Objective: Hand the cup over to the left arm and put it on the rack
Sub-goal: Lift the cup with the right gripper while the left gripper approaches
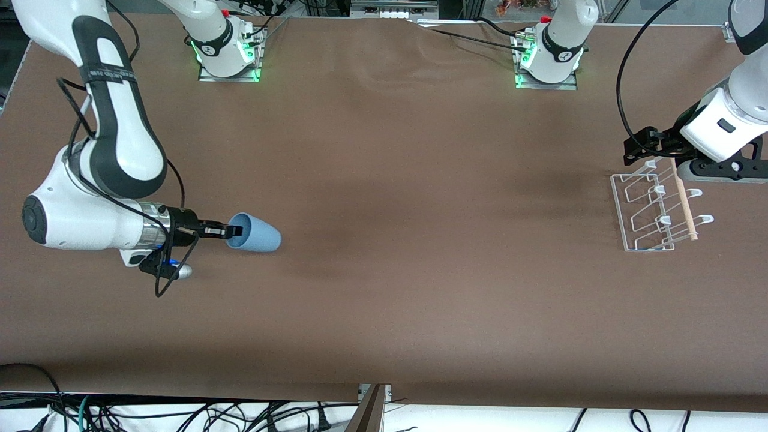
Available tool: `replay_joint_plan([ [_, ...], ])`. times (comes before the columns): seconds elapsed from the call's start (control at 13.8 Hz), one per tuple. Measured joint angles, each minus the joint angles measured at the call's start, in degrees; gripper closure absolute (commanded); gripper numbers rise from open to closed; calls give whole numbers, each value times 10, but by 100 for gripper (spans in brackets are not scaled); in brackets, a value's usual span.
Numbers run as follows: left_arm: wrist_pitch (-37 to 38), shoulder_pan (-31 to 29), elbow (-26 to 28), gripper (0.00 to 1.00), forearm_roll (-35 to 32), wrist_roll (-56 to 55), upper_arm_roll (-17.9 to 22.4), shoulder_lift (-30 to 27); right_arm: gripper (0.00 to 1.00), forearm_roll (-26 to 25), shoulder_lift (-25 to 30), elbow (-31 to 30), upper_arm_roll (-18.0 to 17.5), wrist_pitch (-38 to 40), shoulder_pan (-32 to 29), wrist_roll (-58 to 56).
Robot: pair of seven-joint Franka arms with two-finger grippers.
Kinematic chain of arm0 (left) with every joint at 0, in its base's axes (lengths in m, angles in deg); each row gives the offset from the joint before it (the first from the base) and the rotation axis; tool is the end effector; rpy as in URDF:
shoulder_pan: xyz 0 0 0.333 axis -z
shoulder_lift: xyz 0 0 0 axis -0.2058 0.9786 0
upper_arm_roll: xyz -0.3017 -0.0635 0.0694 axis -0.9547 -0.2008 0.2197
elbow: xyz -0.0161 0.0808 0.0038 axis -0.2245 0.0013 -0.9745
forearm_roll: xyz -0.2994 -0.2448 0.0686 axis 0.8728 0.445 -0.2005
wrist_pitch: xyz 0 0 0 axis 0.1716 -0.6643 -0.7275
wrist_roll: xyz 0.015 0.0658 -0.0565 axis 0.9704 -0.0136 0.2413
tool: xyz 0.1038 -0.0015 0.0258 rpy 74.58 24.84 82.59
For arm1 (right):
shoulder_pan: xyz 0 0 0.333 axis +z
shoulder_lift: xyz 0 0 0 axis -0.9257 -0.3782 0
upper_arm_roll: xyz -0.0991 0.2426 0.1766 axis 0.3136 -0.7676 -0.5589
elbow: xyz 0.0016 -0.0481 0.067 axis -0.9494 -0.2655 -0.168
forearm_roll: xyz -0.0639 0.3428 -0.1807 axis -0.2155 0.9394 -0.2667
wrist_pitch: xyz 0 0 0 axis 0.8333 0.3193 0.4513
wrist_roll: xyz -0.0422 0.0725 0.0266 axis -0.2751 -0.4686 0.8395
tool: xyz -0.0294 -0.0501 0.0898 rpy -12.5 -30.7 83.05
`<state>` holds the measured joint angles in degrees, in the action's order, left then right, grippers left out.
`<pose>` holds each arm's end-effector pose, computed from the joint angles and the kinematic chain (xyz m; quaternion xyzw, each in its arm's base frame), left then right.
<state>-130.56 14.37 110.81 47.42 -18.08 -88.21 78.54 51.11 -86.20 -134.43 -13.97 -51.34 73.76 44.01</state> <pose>0.5595 -0.0324 0.5677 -0.9993 0.0103 0.0365 0.0064 0.6744 0.1389 0.3739 -0.9518 0.0927 0.1240 0.2649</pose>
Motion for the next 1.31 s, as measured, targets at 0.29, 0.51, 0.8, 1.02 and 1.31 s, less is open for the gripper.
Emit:
replay_joint_plan([
  [0.29, 10, 16, 2, 0, 11, 0, -6, 16, 100, 68, -3, 15, -42, -2, 5, 7],
  [0.51, 10, 51, -2, 0, 23, 2, -13, 20, 100, 78, -17, 48, -89, -25, 12, 11],
  [0.8, 7, 89, -30, 0, 54, 82, -21, 48, 100, 141, -34, 59, -120, -107, 54, 14],
  [1.02, 5, 88, -66, 0, 149, 175, -19, 78, 100, 151, -41, 59, -121, -145, 90, 31],
  [1.31, -14, 90, -79, 0, 260, 291, -21, 89, 100, 153, -50, 79, -122, -173, 116, 67],
])
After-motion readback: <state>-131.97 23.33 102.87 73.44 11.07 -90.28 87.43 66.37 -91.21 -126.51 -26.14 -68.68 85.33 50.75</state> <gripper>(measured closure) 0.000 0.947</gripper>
